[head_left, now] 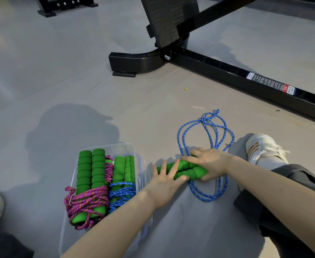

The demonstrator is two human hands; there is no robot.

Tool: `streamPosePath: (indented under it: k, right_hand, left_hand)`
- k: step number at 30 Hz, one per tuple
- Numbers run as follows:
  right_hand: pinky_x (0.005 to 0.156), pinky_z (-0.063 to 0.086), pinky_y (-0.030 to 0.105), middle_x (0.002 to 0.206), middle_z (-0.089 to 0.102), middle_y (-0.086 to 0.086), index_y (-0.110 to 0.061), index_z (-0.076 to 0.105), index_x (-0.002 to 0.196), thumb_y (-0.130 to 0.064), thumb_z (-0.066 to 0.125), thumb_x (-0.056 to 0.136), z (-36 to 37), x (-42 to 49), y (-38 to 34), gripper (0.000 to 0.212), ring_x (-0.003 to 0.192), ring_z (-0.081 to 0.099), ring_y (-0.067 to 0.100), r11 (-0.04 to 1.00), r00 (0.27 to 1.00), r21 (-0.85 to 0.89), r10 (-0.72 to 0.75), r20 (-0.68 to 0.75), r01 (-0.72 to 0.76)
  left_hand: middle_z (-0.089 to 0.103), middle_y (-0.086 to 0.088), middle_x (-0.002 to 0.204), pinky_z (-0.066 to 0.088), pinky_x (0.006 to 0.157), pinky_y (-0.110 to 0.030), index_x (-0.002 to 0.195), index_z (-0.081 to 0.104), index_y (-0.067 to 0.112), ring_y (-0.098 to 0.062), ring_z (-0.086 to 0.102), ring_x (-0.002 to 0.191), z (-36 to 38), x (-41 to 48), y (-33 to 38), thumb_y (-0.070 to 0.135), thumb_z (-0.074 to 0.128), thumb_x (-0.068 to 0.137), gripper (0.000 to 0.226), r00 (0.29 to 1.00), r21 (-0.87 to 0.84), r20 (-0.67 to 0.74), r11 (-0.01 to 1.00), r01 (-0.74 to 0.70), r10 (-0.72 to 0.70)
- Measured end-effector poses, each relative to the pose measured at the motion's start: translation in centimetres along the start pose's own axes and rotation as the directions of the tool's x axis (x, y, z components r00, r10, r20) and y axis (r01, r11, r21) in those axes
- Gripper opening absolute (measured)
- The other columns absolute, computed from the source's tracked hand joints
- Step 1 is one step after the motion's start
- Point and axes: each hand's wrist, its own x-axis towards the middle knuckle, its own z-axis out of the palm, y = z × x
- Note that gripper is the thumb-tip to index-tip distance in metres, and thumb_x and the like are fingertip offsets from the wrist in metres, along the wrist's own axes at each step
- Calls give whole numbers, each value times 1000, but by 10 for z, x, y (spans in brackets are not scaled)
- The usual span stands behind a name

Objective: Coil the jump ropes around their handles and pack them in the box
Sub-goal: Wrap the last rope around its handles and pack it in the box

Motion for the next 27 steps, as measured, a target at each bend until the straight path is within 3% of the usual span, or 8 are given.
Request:
streamPosePath:
  k: [5,8,11,15,18,21,24,27]
  right_hand:
    - [76,39,29,123,41,2,-32,14,148,-41,58,83,4,4,1,79,116,41,19,997,1000,68,22,-19,-21]
    - [76,37,27,121,41,3,-31,21,146,-39,59,81,4,4,1,76,112,42,21,995,998,97,28,-53,-23]
    - [75,38,27,117,41,3,-29,28,142,-36,60,79,2,3,-1,71,108,43,20,994,995,111,32,-91,-22]
    - [74,44,30,110,42,2,-27,31,135,-32,63,72,-8,3,-1,71,103,44,21,991,989,131,53,-140,-35]
    - [74,47,34,110,40,1,-25,32,135,-32,65,70,-31,-3,3,73,101,43,19,990,977,137,72,-203,-44]
    - [68,49,38,104,42,1,-25,36,133,-35,64,70,-60,-5,3,70,96,47,21,986,935,165,88,-343,-32]
    - [65,43,32,99,44,0,-23,39,134,-31,68,67,-97,-5,-3,73,89,49,22,976,882,218,95,-462,9]
    - [64,34,26,100,43,1,-21,38,135,-23,71,65,-141,-9,-17,77,81,46,19,967,831,245,81,-550,67]
  left_hand:
    - [-14,-22,156,23,104,-63,146,16,27,-48,13,139,-12,2,-7,0,34,94,61,999,-59,27,998,29,-28]
    - [19,-26,153,43,87,-53,134,17,24,-47,42,122,-1,0,-5,11,55,85,63,991,33,-134,999,31,-27]
    - [61,-19,124,52,60,-40,111,36,28,-37,65,84,4,0,-4,24,79,49,76,996,124,-94,992,3,9]
    - [62,-21,119,51,59,-42,111,42,29,-39,64,78,-9,-3,-13,7,70,35,83,980,159,-200,987,28,4]
    - [43,-28,140,50,75,-52,133,44,30,-48,58,102,-36,-15,-22,16,78,55,86,983,200,-182,980,-1,39]
    - [-6,-28,155,27,101,-63,151,5,28,-53,22,132,-59,-33,-44,10,53,90,80,970,364,-238,931,36,56]
    - [30,-22,149,42,88,-58,141,35,27,-48,43,117,-91,-38,-78,8,39,93,52,861,400,-487,914,69,148]
    - [50,-16,135,51,73,-51,129,52,29,-44,56,100,-116,-63,-115,12,53,83,49,810,492,-547,864,105,213]
